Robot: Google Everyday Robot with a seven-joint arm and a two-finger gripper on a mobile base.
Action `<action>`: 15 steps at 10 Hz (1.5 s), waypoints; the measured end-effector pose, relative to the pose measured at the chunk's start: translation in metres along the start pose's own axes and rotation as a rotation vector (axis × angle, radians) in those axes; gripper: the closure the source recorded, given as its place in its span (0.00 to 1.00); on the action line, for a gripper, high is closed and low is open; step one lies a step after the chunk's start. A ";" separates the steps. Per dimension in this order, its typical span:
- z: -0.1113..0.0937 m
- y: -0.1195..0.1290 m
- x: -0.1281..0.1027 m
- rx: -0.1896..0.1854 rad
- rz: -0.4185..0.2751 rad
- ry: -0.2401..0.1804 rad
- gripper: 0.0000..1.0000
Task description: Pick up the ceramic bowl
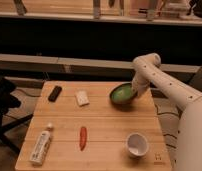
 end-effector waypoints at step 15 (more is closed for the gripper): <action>-0.043 0.005 0.004 0.015 -0.020 0.005 0.96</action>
